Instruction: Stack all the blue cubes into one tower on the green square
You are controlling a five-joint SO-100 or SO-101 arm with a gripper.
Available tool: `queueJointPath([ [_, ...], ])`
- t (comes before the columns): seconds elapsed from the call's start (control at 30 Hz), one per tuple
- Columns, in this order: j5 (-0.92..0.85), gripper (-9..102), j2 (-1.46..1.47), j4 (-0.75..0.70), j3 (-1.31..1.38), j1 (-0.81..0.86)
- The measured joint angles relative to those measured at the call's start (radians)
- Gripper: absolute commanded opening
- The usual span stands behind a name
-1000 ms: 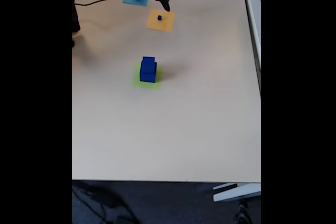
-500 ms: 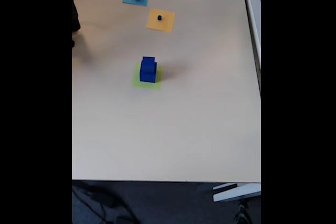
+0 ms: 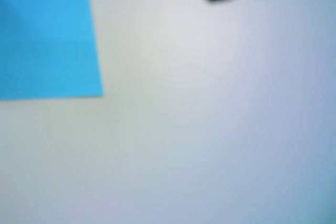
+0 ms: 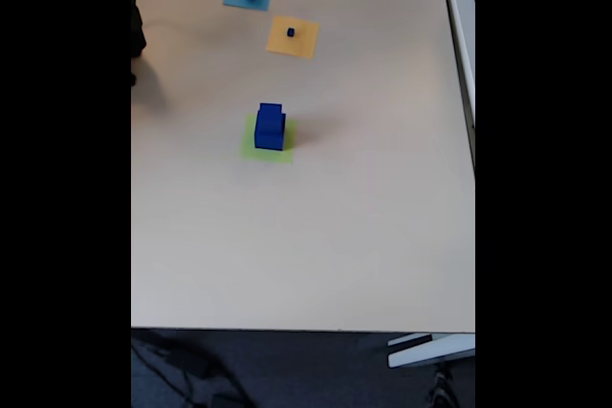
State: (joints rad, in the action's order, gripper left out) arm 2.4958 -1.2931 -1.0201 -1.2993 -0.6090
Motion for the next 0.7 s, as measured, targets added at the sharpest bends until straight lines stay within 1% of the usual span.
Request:
queueJointPath([
  [0.1,-0.074,41,0.014,0.000,0.000,0.034],
  [0.53,-0.054,40,0.114,0.002,0.000,0.026],
  [0.63,-0.041,40,0.114,0.032,-0.028,0.002],
  [0.7,-0.020,40,0.112,0.080,-0.081,-0.006],
])
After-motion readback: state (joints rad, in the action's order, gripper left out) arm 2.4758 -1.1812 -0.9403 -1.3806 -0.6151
